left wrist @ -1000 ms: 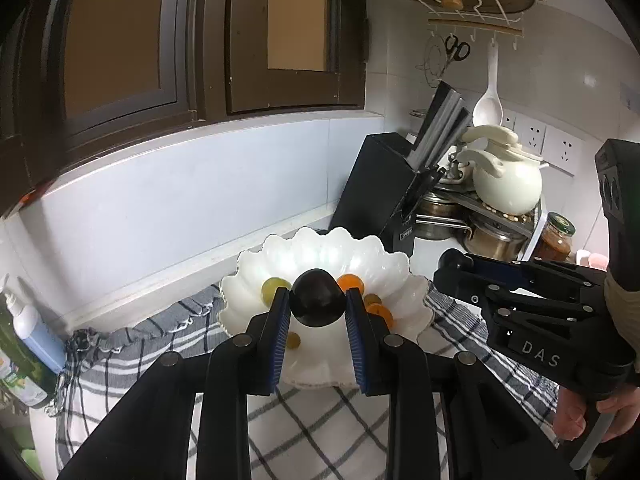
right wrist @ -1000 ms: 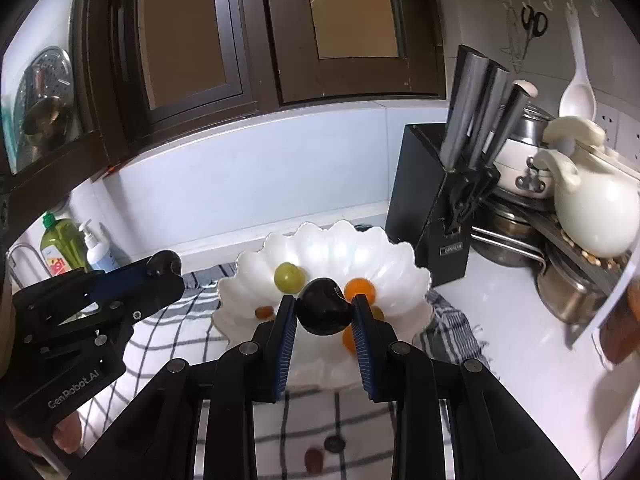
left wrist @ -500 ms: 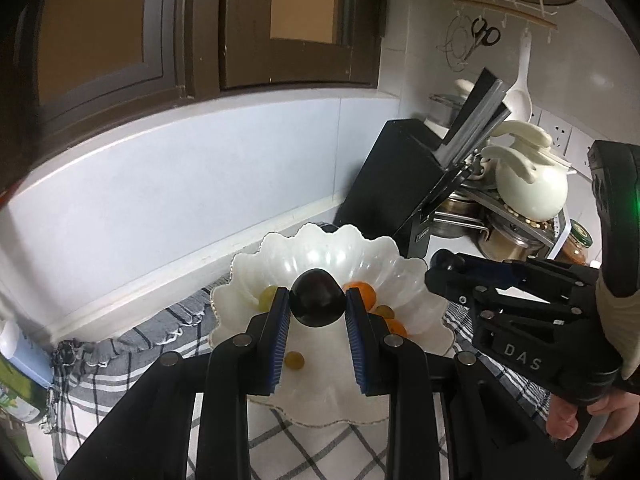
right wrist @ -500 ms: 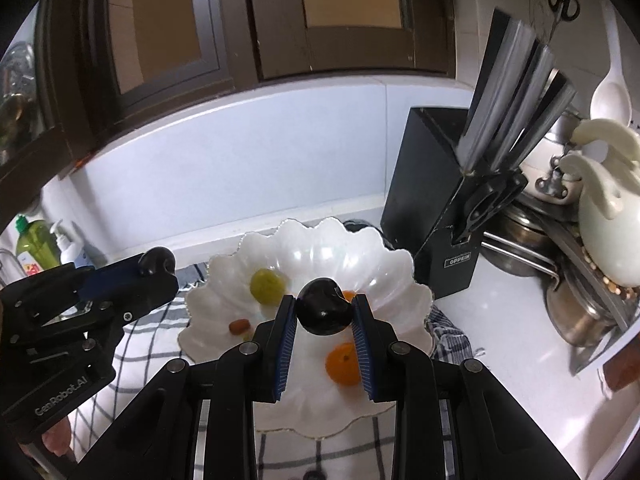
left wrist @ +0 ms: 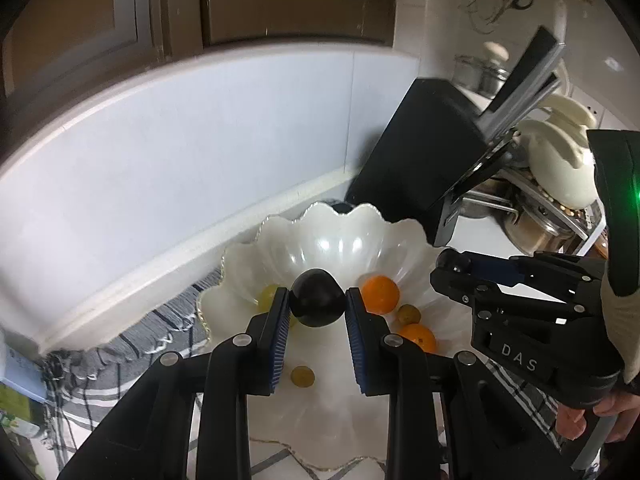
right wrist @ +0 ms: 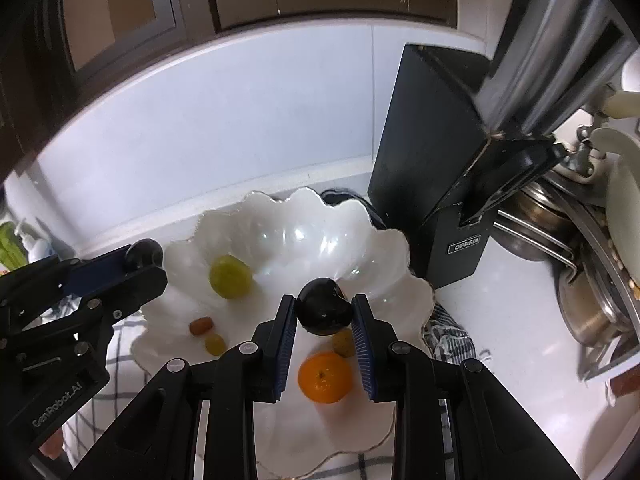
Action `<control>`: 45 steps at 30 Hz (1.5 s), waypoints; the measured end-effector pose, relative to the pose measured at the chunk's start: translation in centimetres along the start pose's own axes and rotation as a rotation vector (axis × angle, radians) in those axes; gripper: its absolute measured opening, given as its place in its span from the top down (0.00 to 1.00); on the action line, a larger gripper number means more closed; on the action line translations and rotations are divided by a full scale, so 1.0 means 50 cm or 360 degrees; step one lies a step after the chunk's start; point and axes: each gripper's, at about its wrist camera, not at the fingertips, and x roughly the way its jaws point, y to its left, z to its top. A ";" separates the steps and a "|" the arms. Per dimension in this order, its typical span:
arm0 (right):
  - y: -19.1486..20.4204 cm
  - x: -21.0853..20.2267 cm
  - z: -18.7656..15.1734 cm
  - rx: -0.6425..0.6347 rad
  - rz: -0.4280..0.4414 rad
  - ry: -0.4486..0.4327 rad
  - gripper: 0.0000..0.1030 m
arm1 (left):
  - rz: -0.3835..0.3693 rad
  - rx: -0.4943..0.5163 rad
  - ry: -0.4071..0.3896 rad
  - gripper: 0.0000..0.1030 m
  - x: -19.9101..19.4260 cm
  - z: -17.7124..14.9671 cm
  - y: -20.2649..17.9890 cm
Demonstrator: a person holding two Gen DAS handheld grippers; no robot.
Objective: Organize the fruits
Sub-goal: 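Open both tools to drop the plums into the bowl, then raise both tools from the bowl and pull back over the cloth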
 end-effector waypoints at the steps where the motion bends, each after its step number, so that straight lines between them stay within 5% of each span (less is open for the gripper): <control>1: -0.002 0.007 0.002 -0.0004 -0.0006 0.0013 0.71 | -0.0005 -0.0006 0.0015 0.73 0.007 0.001 0.002; 25: -0.025 0.115 0.005 -0.0018 -0.0047 0.0279 0.71 | 0.0026 -0.0119 0.0356 0.67 0.141 -0.007 0.020; 27: -0.028 0.116 0.005 -0.0007 -0.0066 0.0283 0.70 | 0.0041 -0.0127 0.0353 0.53 0.140 -0.007 0.022; 30: -0.034 0.115 0.005 0.0015 -0.0088 0.0278 0.54 | 0.0074 -0.0131 0.0330 0.50 0.130 -0.006 0.025; 45: -0.026 0.015 -0.010 0.0003 -0.0096 0.0133 0.54 | 0.0255 -0.0088 0.0153 0.43 0.015 -0.015 0.026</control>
